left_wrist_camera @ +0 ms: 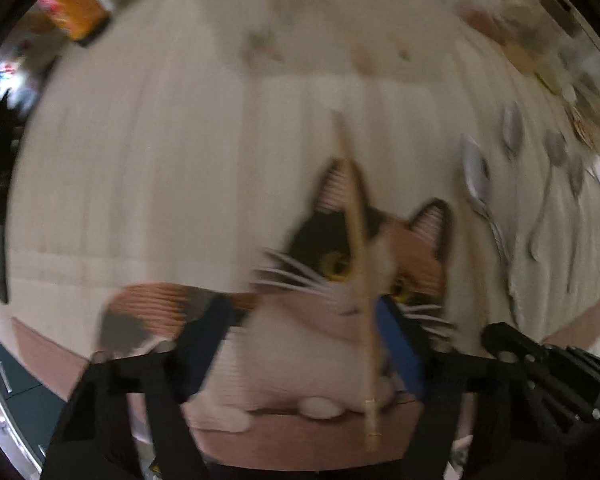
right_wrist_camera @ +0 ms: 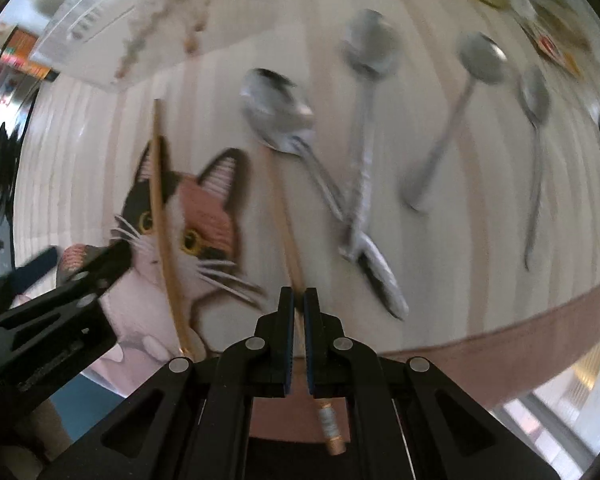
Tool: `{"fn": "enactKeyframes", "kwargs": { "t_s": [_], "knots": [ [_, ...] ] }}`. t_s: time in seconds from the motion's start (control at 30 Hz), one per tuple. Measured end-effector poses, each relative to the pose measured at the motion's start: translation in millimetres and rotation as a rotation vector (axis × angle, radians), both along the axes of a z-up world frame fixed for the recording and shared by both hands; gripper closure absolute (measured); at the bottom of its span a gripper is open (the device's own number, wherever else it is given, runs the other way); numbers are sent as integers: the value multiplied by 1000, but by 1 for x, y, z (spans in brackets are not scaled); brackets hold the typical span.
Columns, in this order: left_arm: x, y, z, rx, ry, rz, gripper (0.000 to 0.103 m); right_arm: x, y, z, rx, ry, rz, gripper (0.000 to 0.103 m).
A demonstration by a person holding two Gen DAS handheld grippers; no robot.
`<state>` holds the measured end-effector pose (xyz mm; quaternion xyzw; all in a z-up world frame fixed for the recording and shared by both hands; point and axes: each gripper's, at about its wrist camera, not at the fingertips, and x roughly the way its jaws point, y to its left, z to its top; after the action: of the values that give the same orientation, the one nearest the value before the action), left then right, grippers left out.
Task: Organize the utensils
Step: 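Close the right tool on a wooden chopstick while the left tool grasps another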
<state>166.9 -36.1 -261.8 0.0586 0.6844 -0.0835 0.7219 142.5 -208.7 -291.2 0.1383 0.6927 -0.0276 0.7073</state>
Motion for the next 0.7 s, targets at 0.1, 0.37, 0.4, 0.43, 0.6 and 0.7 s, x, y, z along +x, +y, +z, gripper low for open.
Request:
{"fn": "enactKeyframes", "kwargs": {
  "t_s": [0.1,0.37,0.4,0.43,0.6,0.7],
  "knots": [
    [-3,-14,-4,11,-7,-52,58,-8,-15,-3,20,5,-33,98],
    [-5,7,-2,18,16,-85,98,-9,-18,-3,15,23,-34,93],
    [-6,14,-2,25,19,-73,99,-9,-18,-3,7,23,-27,93],
    [-7,22,-3,30,23,-59,98,-9,-16,-3,1,25,-23,93],
    [-12,42,-5,26,35,-13,98,-4,29,-9,89,43,-6,96],
    [-12,41,-6,26,34,-14,98,0,44,-7,69,38,16,96]
  ]
}}
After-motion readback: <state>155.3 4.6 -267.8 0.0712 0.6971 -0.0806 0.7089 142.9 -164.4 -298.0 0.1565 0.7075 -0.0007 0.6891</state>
